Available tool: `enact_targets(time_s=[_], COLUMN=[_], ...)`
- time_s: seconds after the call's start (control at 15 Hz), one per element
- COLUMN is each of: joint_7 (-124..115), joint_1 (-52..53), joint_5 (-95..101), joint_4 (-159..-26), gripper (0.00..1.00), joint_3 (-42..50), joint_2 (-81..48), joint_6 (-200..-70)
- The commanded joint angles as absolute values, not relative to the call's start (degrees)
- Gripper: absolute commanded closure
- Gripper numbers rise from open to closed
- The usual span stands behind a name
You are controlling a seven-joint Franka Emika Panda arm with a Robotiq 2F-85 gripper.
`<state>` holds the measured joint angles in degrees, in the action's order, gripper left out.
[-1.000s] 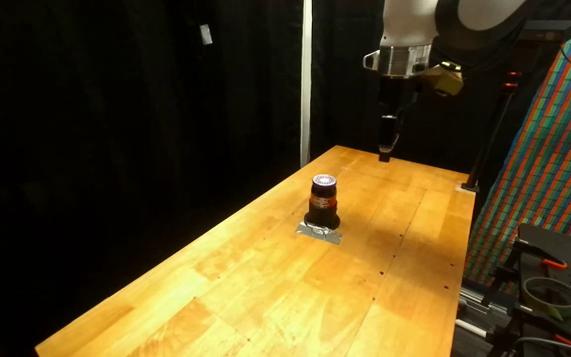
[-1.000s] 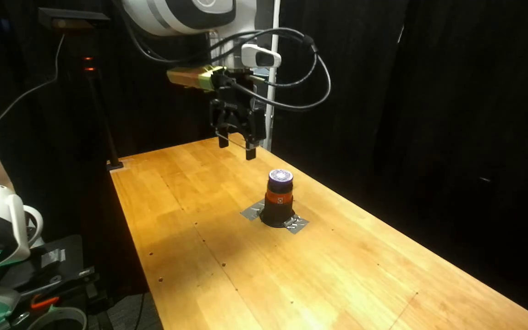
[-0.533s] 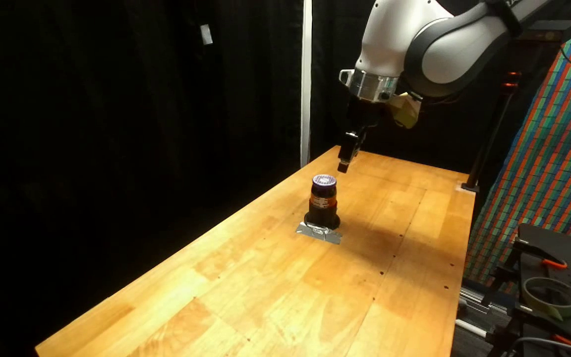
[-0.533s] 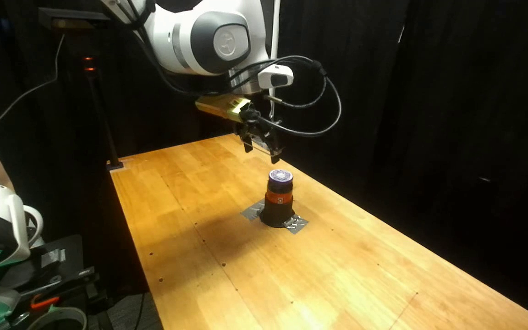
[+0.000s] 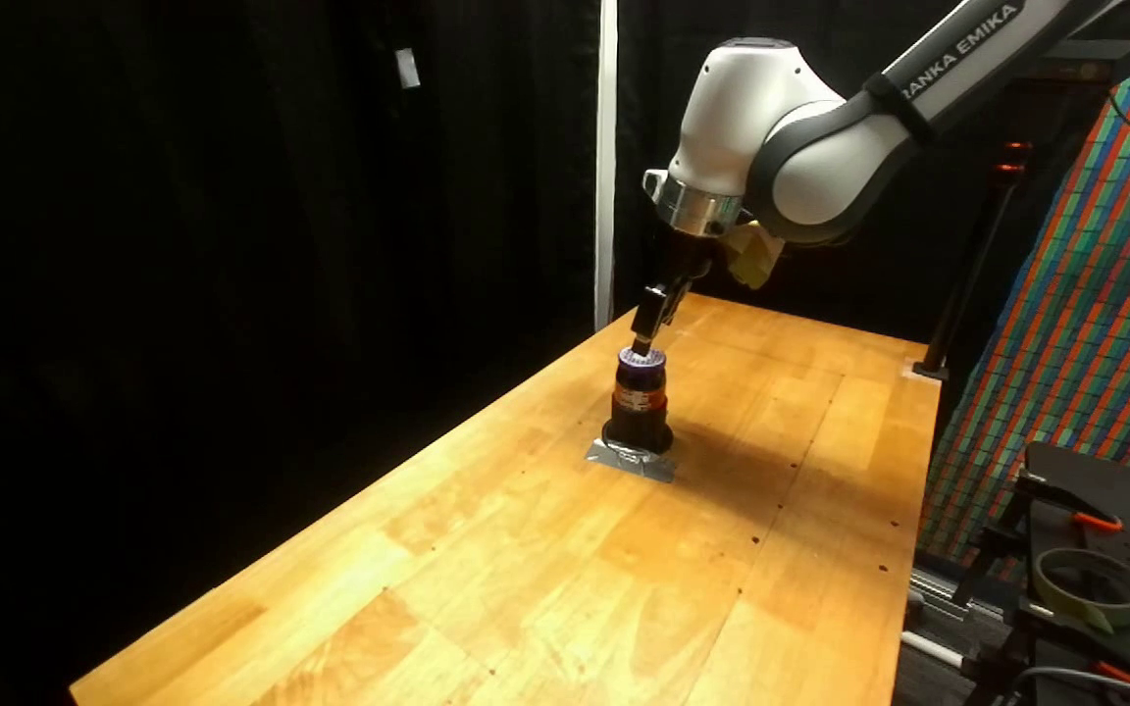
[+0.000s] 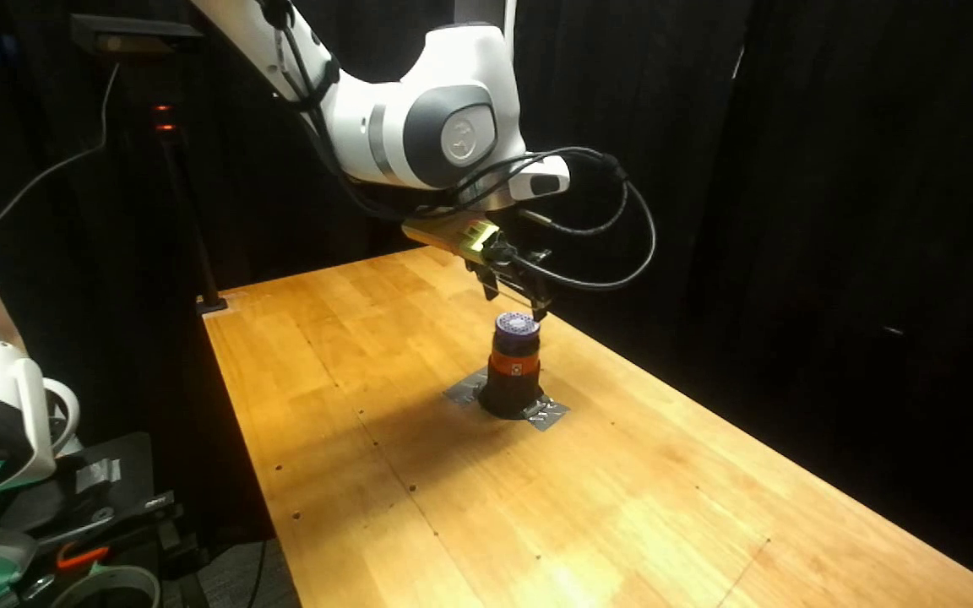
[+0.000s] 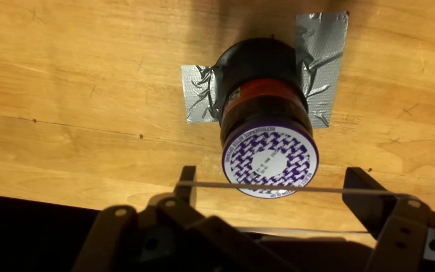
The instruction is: Place the elastic band over the bottom of the brown cup
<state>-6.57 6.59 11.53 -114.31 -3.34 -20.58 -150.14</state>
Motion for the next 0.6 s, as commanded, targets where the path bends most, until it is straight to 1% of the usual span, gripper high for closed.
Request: enact_targets(time_s=[0.0,0.53], joint_7=[-7.7,-4.9], joint_1=[8.2,6.9], joint_5=[12.1,8.3], joint_4=[-107.9,-101.5], gripper=[0.00,0.00], joint_3=[-1.4,-2.2], joint_2=[-25.6,-31.6], joint_6=[-150.5,-148.3])
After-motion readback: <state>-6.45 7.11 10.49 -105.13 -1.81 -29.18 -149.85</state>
